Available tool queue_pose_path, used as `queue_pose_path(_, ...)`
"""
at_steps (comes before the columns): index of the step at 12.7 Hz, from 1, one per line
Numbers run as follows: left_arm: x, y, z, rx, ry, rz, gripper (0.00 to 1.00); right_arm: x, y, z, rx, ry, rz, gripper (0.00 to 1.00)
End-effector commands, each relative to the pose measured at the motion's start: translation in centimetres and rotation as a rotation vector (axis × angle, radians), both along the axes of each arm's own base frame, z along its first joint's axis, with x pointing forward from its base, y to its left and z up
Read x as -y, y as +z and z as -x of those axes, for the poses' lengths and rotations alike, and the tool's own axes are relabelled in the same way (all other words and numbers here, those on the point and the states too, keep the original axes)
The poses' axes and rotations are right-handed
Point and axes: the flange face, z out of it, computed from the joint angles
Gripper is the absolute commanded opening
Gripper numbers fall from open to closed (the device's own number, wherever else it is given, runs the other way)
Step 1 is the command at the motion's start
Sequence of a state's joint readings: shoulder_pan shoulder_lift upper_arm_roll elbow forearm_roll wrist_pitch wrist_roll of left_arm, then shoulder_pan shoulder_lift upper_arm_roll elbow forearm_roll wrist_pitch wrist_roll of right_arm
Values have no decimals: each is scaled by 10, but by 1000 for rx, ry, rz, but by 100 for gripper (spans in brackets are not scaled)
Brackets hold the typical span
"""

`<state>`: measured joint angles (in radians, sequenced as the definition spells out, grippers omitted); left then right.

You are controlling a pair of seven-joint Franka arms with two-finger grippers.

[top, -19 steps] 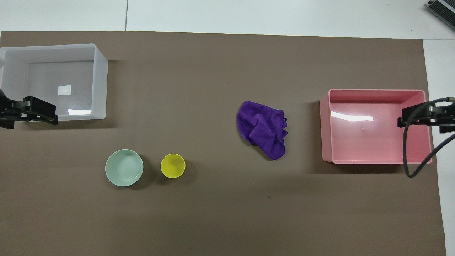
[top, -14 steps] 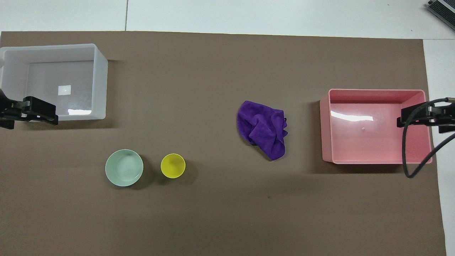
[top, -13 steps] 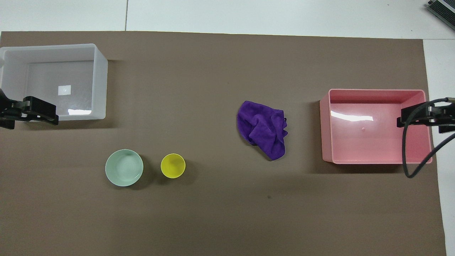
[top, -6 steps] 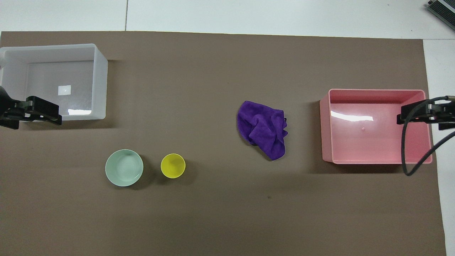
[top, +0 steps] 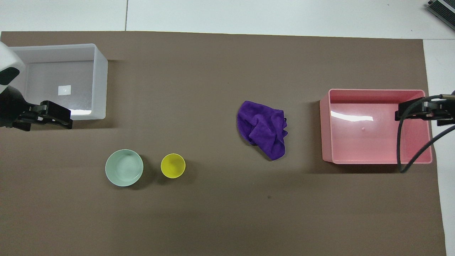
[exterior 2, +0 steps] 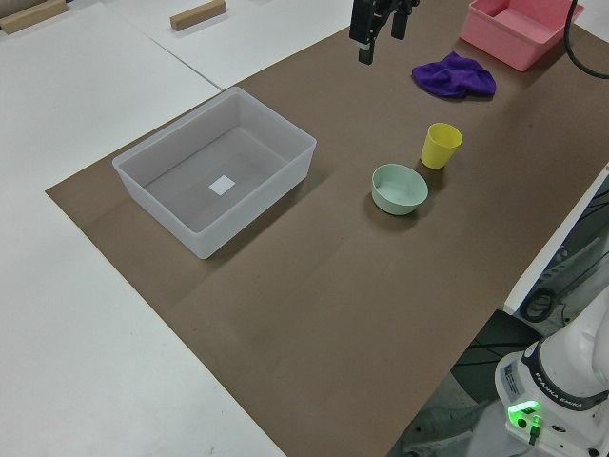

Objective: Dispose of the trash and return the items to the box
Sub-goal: 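Reach the left gripper to the green bowl while the right gripper reaches the cloth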

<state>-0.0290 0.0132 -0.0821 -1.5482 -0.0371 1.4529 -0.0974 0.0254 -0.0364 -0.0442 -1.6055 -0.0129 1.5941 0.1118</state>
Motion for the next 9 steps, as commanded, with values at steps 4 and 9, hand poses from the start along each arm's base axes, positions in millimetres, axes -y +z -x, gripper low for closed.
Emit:
queue_pose_path(4, 19, -36, 13, -113, -55, -16, 100, -127, -111, -20, 75, 59, -11, 100)
queue_pose_path(9, 25, -133, 0, -261, -93, -44, 100, -219, -242, -33, 140, 59, -54, 100)
